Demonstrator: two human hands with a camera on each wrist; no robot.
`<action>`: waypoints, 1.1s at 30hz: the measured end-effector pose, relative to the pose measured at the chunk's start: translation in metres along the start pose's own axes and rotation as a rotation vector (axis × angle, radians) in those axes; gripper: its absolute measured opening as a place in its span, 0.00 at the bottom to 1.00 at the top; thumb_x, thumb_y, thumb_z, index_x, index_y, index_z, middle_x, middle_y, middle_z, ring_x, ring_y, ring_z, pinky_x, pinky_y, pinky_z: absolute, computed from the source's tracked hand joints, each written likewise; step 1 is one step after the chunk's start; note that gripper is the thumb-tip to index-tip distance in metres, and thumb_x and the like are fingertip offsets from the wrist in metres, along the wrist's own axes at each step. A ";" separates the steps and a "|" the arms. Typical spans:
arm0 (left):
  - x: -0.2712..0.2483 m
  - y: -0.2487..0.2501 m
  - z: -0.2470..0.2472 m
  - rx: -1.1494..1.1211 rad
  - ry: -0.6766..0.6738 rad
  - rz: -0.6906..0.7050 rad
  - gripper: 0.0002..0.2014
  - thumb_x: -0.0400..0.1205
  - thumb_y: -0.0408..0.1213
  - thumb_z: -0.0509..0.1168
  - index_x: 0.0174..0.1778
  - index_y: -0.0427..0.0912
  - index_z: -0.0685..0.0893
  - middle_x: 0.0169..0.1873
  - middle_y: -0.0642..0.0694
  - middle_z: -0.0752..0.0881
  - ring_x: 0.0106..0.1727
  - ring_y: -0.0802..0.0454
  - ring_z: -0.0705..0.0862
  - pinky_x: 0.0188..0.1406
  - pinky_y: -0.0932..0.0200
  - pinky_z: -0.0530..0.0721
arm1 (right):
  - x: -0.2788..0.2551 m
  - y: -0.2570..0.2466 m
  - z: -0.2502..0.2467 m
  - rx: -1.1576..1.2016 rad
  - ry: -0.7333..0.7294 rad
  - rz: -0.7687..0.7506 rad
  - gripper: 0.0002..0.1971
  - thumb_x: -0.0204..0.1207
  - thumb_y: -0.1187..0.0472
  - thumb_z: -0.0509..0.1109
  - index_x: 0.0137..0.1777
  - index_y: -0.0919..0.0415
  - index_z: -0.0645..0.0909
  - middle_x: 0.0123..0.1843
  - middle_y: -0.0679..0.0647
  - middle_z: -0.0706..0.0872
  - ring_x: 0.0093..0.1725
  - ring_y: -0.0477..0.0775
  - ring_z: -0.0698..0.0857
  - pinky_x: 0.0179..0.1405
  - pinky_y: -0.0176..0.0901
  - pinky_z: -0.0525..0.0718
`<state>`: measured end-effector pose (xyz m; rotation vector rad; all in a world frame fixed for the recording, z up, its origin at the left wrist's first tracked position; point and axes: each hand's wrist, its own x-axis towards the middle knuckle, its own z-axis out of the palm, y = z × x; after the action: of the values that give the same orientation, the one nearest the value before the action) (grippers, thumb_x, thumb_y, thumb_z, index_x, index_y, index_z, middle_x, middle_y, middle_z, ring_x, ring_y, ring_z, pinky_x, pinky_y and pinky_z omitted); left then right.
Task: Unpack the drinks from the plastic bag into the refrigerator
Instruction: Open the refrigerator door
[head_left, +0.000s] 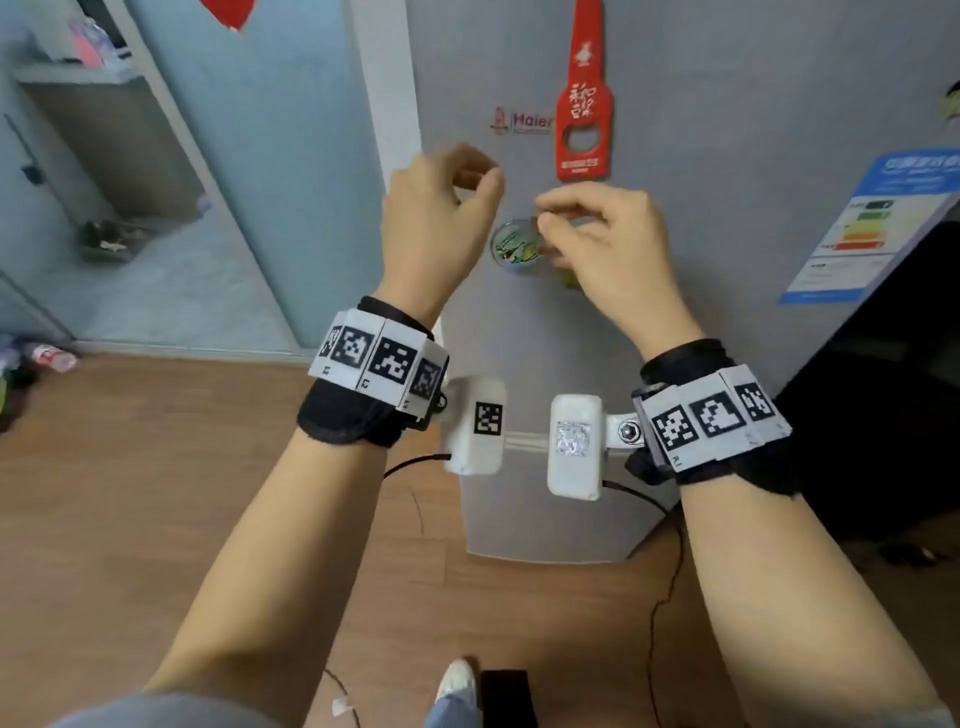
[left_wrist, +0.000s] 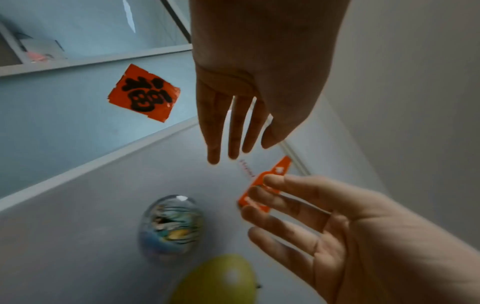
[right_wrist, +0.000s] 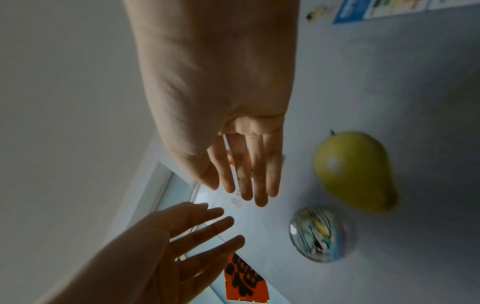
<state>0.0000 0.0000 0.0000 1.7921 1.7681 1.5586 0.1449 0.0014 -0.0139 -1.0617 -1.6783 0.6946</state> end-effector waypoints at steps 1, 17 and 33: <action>0.004 -0.012 -0.002 -0.035 0.024 -0.021 0.14 0.75 0.45 0.62 0.50 0.44 0.88 0.42 0.51 0.90 0.39 0.49 0.90 0.49 0.46 0.88 | 0.004 0.006 0.010 0.018 0.014 0.027 0.08 0.75 0.62 0.70 0.52 0.57 0.87 0.44 0.48 0.88 0.46 0.54 0.91 0.51 0.55 0.90; 0.039 -0.102 0.040 -0.489 -0.059 -0.206 0.15 0.84 0.45 0.53 0.64 0.49 0.75 0.67 0.38 0.76 0.56 0.56 0.77 0.61 0.64 0.77 | 0.026 0.046 0.058 0.025 0.204 0.089 0.11 0.73 0.63 0.68 0.54 0.60 0.86 0.43 0.43 0.77 0.37 0.41 0.82 0.51 0.57 0.89; -0.063 -0.062 -0.016 -0.515 -0.081 -0.171 0.19 0.82 0.41 0.63 0.66 0.36 0.77 0.65 0.37 0.80 0.53 0.59 0.81 0.52 0.66 0.83 | -0.064 0.007 0.027 0.043 0.120 0.184 0.11 0.71 0.59 0.68 0.52 0.56 0.84 0.44 0.43 0.73 0.45 0.48 0.83 0.55 0.53 0.88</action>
<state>-0.0346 -0.0423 -0.0716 1.3961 1.2862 1.6498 0.1293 -0.0518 -0.0570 -1.2143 -1.4696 0.7656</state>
